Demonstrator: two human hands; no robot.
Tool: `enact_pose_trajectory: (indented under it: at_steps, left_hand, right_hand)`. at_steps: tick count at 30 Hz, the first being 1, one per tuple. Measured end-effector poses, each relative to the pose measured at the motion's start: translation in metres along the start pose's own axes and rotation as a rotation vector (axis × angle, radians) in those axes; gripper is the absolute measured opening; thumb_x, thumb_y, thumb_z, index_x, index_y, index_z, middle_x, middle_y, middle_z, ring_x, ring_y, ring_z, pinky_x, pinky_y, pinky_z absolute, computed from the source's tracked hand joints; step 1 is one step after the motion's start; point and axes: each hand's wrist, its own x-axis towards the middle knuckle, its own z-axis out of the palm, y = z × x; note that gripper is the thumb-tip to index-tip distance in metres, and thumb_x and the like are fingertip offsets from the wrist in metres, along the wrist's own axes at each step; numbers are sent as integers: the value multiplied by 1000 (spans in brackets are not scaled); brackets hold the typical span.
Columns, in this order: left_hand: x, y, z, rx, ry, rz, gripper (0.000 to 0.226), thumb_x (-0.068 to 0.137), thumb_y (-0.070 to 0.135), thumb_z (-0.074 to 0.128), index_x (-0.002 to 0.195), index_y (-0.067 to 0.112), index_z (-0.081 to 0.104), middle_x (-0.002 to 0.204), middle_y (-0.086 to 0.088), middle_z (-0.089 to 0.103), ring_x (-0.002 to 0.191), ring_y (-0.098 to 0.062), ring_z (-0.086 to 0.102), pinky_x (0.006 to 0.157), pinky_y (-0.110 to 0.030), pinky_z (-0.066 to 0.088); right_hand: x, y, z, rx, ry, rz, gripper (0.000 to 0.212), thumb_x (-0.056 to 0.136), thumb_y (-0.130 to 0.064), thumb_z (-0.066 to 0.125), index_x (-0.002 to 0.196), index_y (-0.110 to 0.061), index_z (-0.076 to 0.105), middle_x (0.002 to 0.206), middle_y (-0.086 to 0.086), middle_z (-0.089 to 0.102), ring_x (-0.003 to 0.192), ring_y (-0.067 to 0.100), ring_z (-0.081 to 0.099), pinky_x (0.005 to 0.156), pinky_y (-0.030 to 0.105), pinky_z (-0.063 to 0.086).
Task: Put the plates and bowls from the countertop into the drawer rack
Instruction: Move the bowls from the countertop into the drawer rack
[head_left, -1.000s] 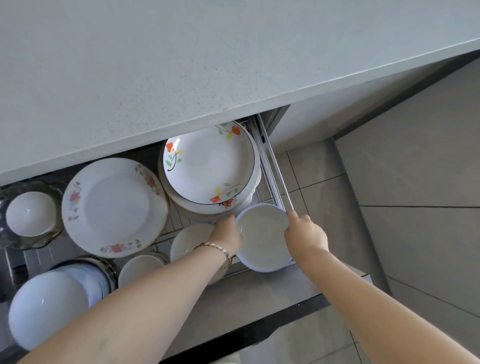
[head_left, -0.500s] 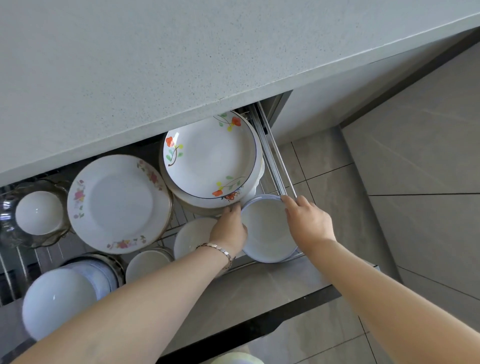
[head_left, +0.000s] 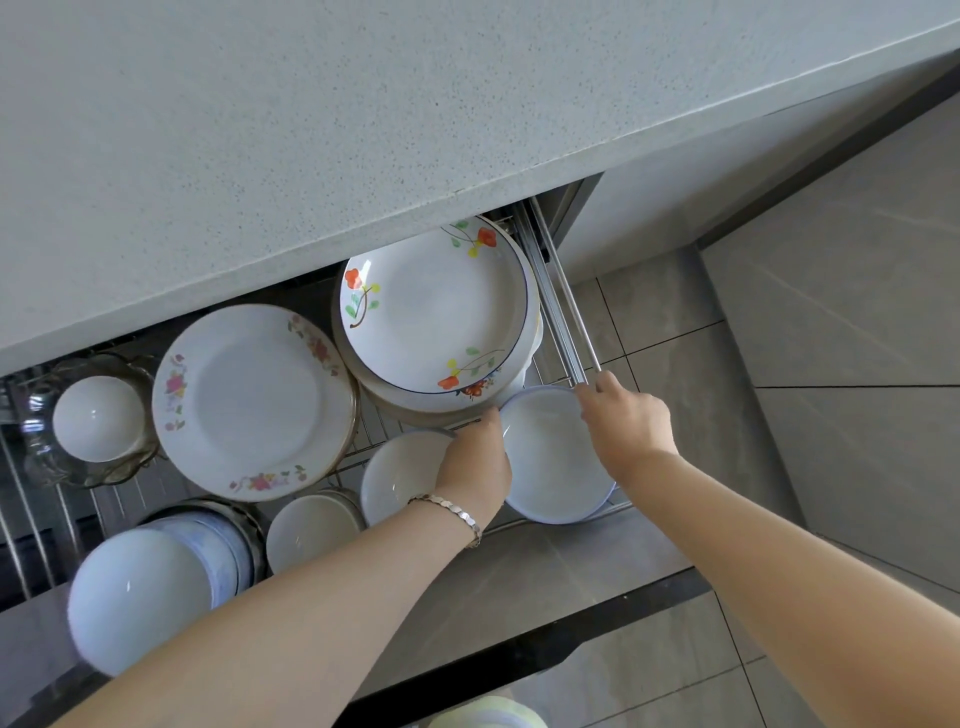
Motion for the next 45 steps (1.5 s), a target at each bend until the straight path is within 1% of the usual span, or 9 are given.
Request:
enact_pose_trajectory:
  at_steps: [2, 12, 15, 17, 20, 28, 33, 41, 45]
  left_hand:
    - [-3, -1, 3, 89, 2, 3, 35, 92, -3, 37, 126, 4, 40, 114, -20, 62, 104, -34, 62, 79, -37, 48]
    - [-7, -2, 7, 387, 22, 99, 47, 93, -4, 37, 138, 3, 24, 113, -13, 64, 100, -23, 67, 71, -26, 48]
    - [-10, 3, -2, 272, -17, 53, 46, 94, 0, 38, 138, 4, 24, 112, -16, 65, 100, -28, 66, 71, -31, 47]
    - [-16, 5, -15, 186, -44, 18, 46, 96, 6, 36, 140, 4, 23, 111, -19, 65, 101, -33, 64, 70, -34, 45]
    - [-31, 1, -51, -63, -71, 3, 28, 97, 15, 34, 121, 5, 44, 98, -19, 64, 96, -37, 62, 65, -32, 38]
    - [-72, -49, -219, -468, 182, 37, 18, 96, 23, 40, 88, 18, 55, 76, -3, 67, 74, -21, 66, 77, -35, 50]
    - [-71, -119, -334, -343, 469, -43, 18, 95, 27, 37, 97, 17, 52, 95, -11, 69, 92, -30, 63, 71, -31, 42]
    - [-40, -220, -450, -292, 588, -166, 16, 90, 15, 38, 94, 14, 54, 95, -10, 67, 71, -25, 57, 60, -27, 40]
    - [-15, -248, -468, -336, 591, -168, 19, 89, 15, 38, 96, 14, 56, 98, -9, 66, 88, -26, 58, 71, -27, 41]
  right_hand:
    - [-1, 4, 9, 80, 97, -27, 47, 26, 5, 88, 66, -8, 66, 55, 6, 54, 31, 20, 11, 52, 4, 0]
    - [-11, 10, 30, 117, 178, -17, 66, 33, 6, 87, 89, -10, 56, 59, 8, 53, 31, 21, 11, 51, 5, -3]
    - [-12, 7, 11, 40, 130, 8, 50, 45, -14, 92, 89, -9, 67, 64, 10, 57, 27, 24, 36, 34, 11, 15]
    - [-11, 0, -10, 30, 16, 39, 36, 83, -32, 68, 110, -10, 63, 92, 13, 62, 66, 31, 64, 48, 30, 43]
    - [-6, -11, -53, 138, -185, 3, 40, 98, -41, 35, 124, -15, 52, 119, 9, 57, 108, 29, 57, 82, 35, 46]
    - [17, -111, -222, 395, -194, -268, 34, 95, -38, 42, 123, -25, 57, 120, 1, 64, 113, 21, 57, 97, 31, 43]
    - [51, -206, -304, 366, -50, -324, 34, 95, -38, 42, 124, -26, 55, 123, 0, 62, 113, 22, 57, 94, 32, 45]
    - [177, -341, -384, 1167, -34, 99, 34, 93, -34, 43, 102, -3, 52, 96, 12, 57, 67, 25, 65, 81, 37, 55]
    - [231, -364, -399, 1531, -95, 281, 54, 94, -42, 43, 137, -10, 35, 107, 18, 46, 107, 32, 63, 83, 34, 56]
